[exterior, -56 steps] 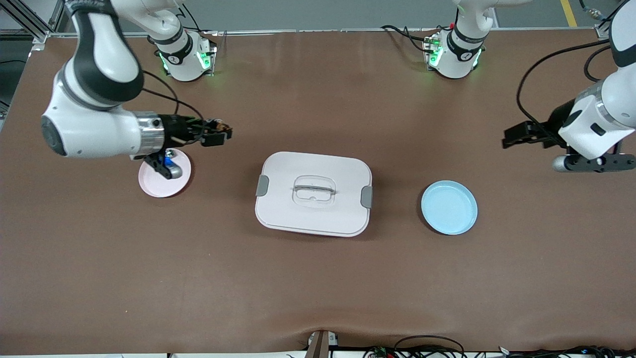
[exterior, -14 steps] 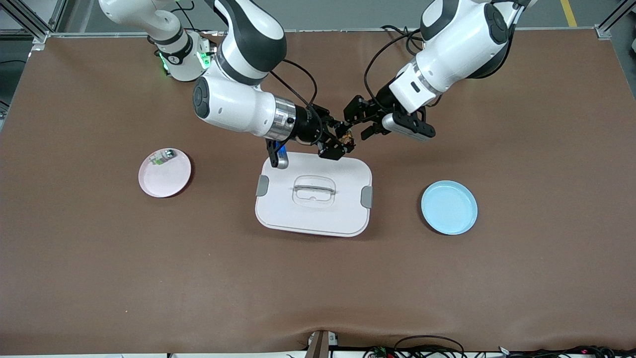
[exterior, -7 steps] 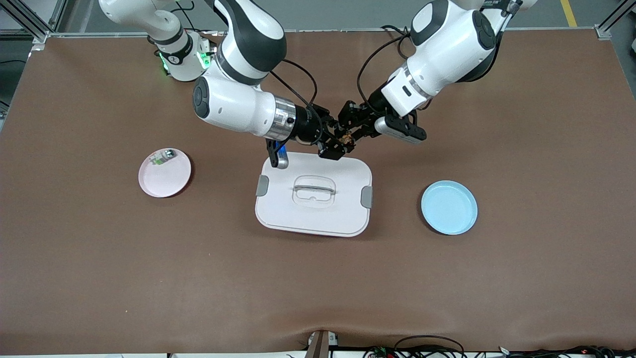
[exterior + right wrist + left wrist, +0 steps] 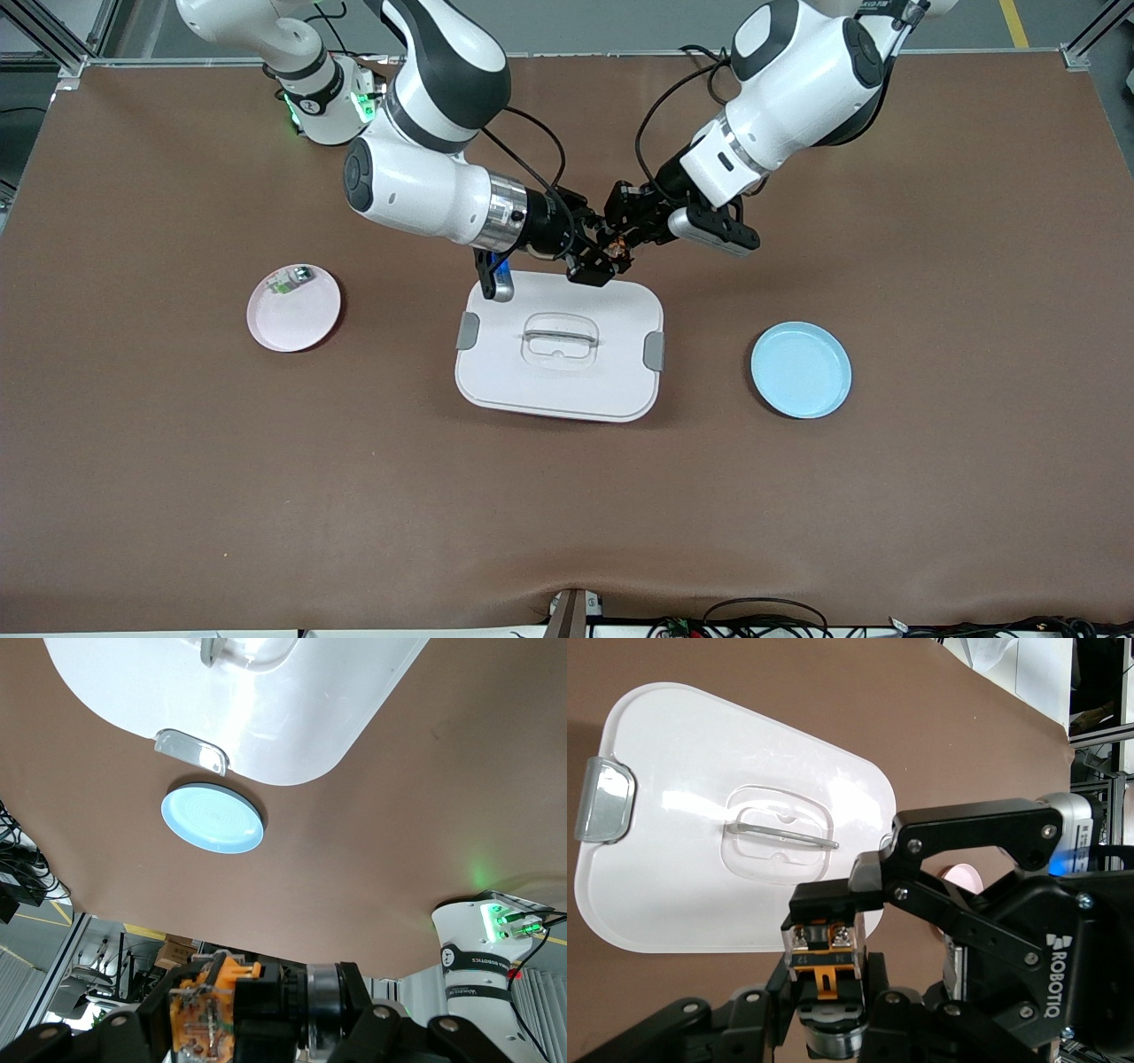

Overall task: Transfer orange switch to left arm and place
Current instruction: 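Grasp the switch with the left gripper from the right gripper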

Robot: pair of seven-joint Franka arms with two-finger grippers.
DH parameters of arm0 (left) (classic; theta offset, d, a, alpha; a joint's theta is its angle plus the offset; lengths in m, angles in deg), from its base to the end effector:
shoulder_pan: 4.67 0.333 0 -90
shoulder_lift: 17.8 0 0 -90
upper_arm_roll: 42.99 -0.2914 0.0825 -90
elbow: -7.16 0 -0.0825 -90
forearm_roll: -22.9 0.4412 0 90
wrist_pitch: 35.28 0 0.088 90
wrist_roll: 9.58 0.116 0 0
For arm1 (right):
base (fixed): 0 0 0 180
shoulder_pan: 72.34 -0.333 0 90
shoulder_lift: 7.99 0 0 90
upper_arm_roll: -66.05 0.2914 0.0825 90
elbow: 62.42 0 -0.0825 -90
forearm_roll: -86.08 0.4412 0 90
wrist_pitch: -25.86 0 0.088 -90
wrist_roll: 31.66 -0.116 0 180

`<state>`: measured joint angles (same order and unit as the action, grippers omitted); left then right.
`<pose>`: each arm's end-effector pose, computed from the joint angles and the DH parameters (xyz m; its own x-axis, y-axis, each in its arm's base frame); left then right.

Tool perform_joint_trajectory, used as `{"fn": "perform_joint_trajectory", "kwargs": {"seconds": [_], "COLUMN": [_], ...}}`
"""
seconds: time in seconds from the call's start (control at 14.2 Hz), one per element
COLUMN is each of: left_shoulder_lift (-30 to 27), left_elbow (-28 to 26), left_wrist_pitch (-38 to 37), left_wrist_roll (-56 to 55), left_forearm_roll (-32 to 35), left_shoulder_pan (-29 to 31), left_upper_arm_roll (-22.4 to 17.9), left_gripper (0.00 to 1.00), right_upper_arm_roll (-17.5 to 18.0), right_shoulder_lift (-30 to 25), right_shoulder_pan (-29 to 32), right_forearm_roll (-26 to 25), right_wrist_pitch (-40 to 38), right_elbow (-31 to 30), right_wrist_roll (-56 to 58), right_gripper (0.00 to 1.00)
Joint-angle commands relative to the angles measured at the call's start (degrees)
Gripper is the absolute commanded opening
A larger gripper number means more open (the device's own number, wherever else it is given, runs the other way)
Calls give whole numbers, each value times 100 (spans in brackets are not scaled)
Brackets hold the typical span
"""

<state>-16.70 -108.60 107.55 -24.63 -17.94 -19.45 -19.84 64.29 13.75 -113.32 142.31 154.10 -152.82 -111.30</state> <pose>0.5122 -0.3981 0.4323 0.9879 0.1182 0.1001 0.0275 -0.7700 0.6374 0.5579 0.4979 0.4111 0.2917 -0.5986 -0.7461 -0.9520 -0.2576 -0.1655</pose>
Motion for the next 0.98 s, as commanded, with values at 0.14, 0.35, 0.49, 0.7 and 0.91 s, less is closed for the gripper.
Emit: {"fn": "perform_joint_trajectory", "kwargs": {"seconds": [0.14,0.35,0.49,0.7,0.91], "left_shoulder_lift": [13,-5,-40,-40,-127], "left_elbow": [-8,-8,-8,-8,1], "left_wrist_pitch": [87,70,61,26,-516], "left_wrist_roll": [116,116,255,274,274], "left_forearm_roll": [-11,15,33,522,736], "left_shoulder_pan": [19,63,107,378,686], "left_upper_arm_roll": [40,31,-4,4,-13], "left_gripper": [0,0,0,0,0], "right_upper_arm_roll": [-60,-60,-60,-78,-104], "right_shoulder_lift": [59,68,68,50,-151], "right_shoulder_pan": [-24,-24,-16,37,160], "right_forearm_roll": [81,55,29,20,-277], "right_wrist_pitch": [-63,-63,-54,-98,-395], "right_elbow": [181,216,216,251,198], "right_wrist_roll": [-70,-70,-61,-26,-17], "right_gripper": [70,100,100,100,100]}}
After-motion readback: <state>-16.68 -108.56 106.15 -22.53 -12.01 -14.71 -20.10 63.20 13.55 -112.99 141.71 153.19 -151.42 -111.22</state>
